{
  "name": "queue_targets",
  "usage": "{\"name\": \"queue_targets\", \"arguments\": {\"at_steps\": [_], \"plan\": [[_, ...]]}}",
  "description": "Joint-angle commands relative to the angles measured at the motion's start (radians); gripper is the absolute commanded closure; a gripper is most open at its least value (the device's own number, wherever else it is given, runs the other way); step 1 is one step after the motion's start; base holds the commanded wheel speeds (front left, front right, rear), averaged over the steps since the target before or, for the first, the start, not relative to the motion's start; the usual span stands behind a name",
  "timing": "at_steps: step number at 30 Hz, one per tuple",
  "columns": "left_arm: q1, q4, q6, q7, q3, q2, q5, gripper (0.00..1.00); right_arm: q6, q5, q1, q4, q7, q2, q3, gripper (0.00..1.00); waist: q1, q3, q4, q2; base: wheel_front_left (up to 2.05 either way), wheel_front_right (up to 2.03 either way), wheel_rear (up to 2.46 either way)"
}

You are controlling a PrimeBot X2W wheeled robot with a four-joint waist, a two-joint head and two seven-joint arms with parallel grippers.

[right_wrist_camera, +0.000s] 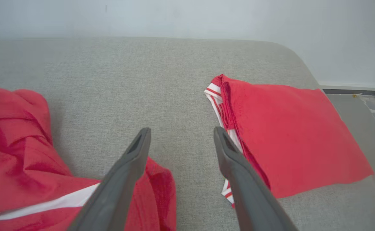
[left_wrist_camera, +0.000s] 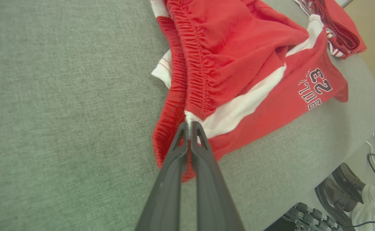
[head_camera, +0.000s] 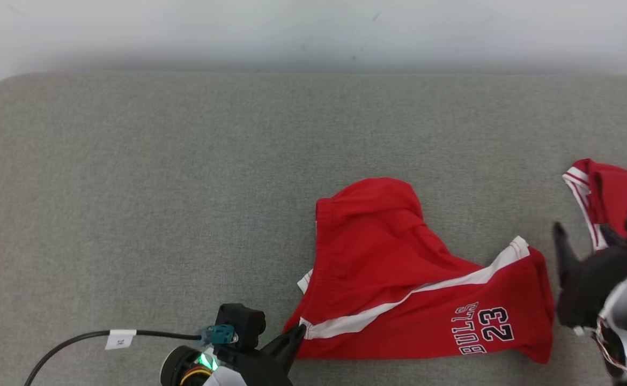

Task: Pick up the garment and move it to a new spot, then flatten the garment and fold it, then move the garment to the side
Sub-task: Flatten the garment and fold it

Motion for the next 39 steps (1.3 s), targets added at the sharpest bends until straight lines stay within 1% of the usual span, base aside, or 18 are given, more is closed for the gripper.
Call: {"name": "queue_targets", "arguments": {"at_steps": [1,4,6,7,15,16,20,23,25,26,28,29,30,31,34,36,37,39], "plan": [[-0.016,0.005,-0.001,-0.008,0.0,-0.002,0.007,1.0,-0.003,-0.013,-0.031,-0.009,0.038,-0.008,0.02,0.0,-0.0001,0.017,0.016,-0.0001,0.0,0.0,0.0],[-0.028,0.018,-0.007,-0.011,-0.006,-0.008,0.006,1.0,-0.003,-0.023,-0.061,0.01,0.148,0.01,0.075,0.0,-0.0001,0.024,0.022,-0.0001,0.0,0.0,0.0],[-0.04,0.027,-0.009,-0.012,-0.011,-0.014,0.005,1.0,-0.003,-0.046,-0.081,0.029,0.219,0.016,0.094,0.0,-0.0001,0.029,0.028,-0.0001,0.0,0.0,0.0],[-0.042,0.029,-0.011,-0.013,-0.013,-0.015,0.005,1.0,-0.003,-0.056,-0.081,0.035,0.235,0.019,0.096,0.0,-0.0001,0.03,0.03,-0.0001,0.0,0.0,0.0],[-0.058,0.039,-0.012,-0.014,-0.017,-0.013,0.005,1.0,-0.003,-0.096,-0.084,0.042,0.28,0.013,0.117,0.0,-0.0001,0.038,0.035,-0.0001,0.0,0.0,0.0],[-0.057,0.04,-0.012,-0.014,-0.016,-0.013,0.004,1.0,-0.003,-0.098,-0.084,0.041,0.287,0.01,0.122,0.05,-0.0001,0.039,0.035,-0.0001,0.0,0.0,0.0],[-0.059,0.043,-0.01,-0.014,-0.019,-0.013,-0.001,1.0,-0.003,-0.098,-0.082,0.042,0.326,0.007,0.12,0.1,-0.0001,0.041,0.037,-0.0001,0.0,0.0,0.0],[-0.063,0.045,-0.011,-0.014,-0.021,-0.014,-0.005,1.0,-0.003,-0.093,-0.084,0.05,0.324,-0.005,0.119,0.09,-0.0001,0.046,0.042,-0.0001,0.0,0.0,0.0],[-0.065,0.046,-0.01,-0.013,-0.023,-0.013,-0.006,1.0,-0.003,-0.088,-0.091,0.057,0.314,-0.009,0.123,0.13,-0.0001,0.049,0.044,-0.0001,0.0,0.0,0.0],[-0.066,0.046,-0.01,-0.013,-0.023,-0.012,-0.006,1.0,-0.003,-0.086,-0.092,0.059,0.309,-0.011,0.126,0.21,-0.0001,0.05,0.045,-0.0001,0.0,0.0,0.0],[-0.067,0.046,-0.009,-0.012,-0.025,-0.011,-0.007,1.0,-0.003,-0.085,-0.096,0.061,0.305,-0.012,0.133,0.43,-0.0001,0.052,0.046,-0.0001,0.0,0.0,0.0],[-0.067,0.046,-0.009,-0.011,-0.025,-0.011,-0.006,1.0,-0.003,-0.086,-0.097,0.06,0.301,-0.013,0.138,0.43,-0.0001,0.053,0.047,-0.0001,0.0,0.0,0.0],[-0.067,0.046,-0.008,-0.011,-0.025,-0.01,-0.007,1.0,-0.003,-0.082,-0.095,0.059,0.302,-0.01,0.144,0.5,-0.0001,0.053,0.047,-0.0001,0.0,0.0,0.0],[-0.067,0.046,-0.007,-0.011,-0.026,-0.009,-0.007,1.0,-0.003,-0.08,-0.091,0.056,0.302,-0.006,0.147,0.53,-0.0001,0.053,0.047,-0.0001,0.0,0.0,0.0],[-0.064,0.043,-0.004,-0.011,-0.026,-0.005,-0.009,1.0,-0.003,-0.077,-0.081,0.055,0.307,-0.003,0.146,0.53,-0.0001,0.053,0.045,-0.0001,0.0,0.0,0.0],[-0.061,0.042,-0.003,-0.011,-0.026,-0.003,-0.012,1.0,-0.003,-0.085,-0.078,0.06,0.311,-0.002,0.134,0.55,-0.0001,0.051,0.044,-0.0001,0.0,0.0,0.0],[-0.06,0.041,-0.003,-0.01,-0.027,-0.002,-0.013,1.0,-0.003,-0.087,-0.078,0.063,0.31,-0.003,0.129,0.55,-0.0001,0.051,0.044,-0.0001,0.0,0.0,0.0],[-0.059,0.039,-0.003,-0.009,-0.027,0.0,-0.015,1.0,-0.003,-0.092,-0.08,0.069,0.308,-0.004,0.123,0.47,-0.0001,0.05,0.043,-0.0001,0.0,0.0,0.0]]}}
